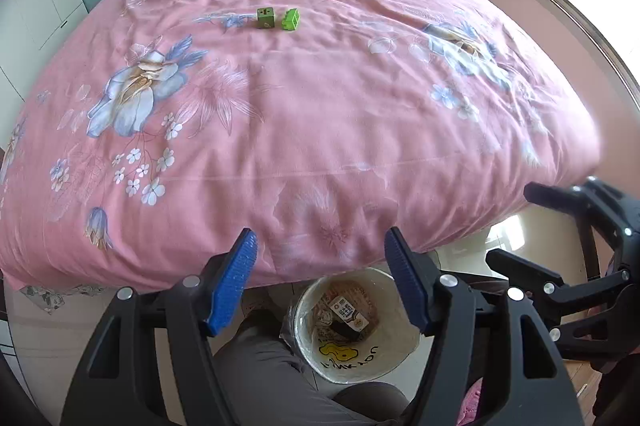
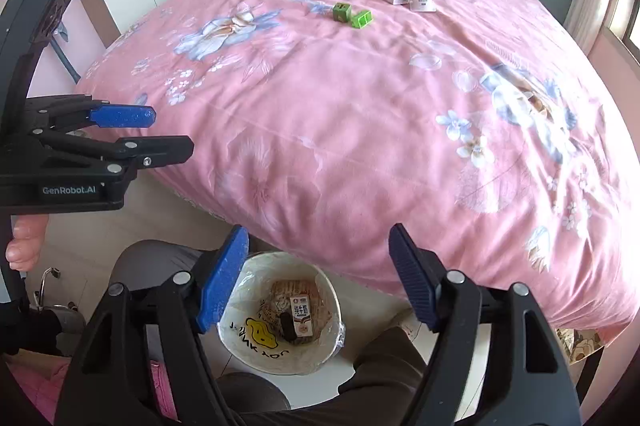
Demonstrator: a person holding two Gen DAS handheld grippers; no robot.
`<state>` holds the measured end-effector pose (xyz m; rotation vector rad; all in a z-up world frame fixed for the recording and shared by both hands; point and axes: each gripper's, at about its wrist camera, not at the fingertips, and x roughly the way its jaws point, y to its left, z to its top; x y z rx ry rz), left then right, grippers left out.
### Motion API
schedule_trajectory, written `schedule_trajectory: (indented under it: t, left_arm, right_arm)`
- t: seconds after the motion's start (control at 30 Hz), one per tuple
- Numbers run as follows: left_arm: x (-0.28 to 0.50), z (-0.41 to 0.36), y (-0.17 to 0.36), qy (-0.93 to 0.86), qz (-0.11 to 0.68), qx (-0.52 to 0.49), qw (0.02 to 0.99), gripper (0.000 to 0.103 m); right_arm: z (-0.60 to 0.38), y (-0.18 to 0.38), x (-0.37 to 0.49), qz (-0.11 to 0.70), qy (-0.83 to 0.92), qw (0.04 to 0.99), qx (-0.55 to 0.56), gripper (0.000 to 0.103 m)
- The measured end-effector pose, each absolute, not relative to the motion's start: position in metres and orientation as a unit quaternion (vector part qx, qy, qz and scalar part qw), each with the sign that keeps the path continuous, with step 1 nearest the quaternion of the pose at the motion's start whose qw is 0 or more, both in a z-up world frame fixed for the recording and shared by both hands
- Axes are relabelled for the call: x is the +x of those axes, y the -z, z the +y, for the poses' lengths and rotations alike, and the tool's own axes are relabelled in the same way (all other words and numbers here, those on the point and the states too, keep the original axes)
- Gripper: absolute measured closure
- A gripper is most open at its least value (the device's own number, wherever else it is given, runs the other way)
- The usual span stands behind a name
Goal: Collect trash
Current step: 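Move both open tools back toward the items on the bed, then grasp the green block with the left tool while the right tool grasps the white lidded cup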
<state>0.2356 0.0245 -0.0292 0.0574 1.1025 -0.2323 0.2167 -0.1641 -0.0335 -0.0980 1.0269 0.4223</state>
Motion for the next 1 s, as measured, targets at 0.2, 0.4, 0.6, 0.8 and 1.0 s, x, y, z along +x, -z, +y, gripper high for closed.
schedule_trajectory:
  t: [0.2,0.4,0.6,0.8,1.0]
  left_arm:
    - [0.272,0.030,0.000,0.093,0.497,0.025,0.862,0.030]
    - [0.322,0.036,-0.016,0.081,0.484,0.014,0.871,0.028]
    - [0.374,0.040,-0.023,0.078,0.473,-0.003,0.878,0.028]
    - [0.430,0.038,-0.011,0.076,0.476,-0.018,0.876,0.028]
    - [0.491,0.038,0.021,0.075,0.496,-0.038,0.864,0.028]
  right_arm:
    - [-0.173,-0.011,0.259,0.442,-0.190,0.875,-0.057,0.028]
    - [-0.183,-0.043,0.311,0.408,-0.177,0.893,-0.065,0.026]
    - [-0.189,-0.060,0.362,0.378,-0.173,0.907,-0.068,0.026]
    - [-0.188,-0.060,0.424,0.366,-0.168,0.913,-0.065,0.026]
    - [-0.181,-0.047,0.496,0.360,-0.157,0.917,-0.073,0.026]
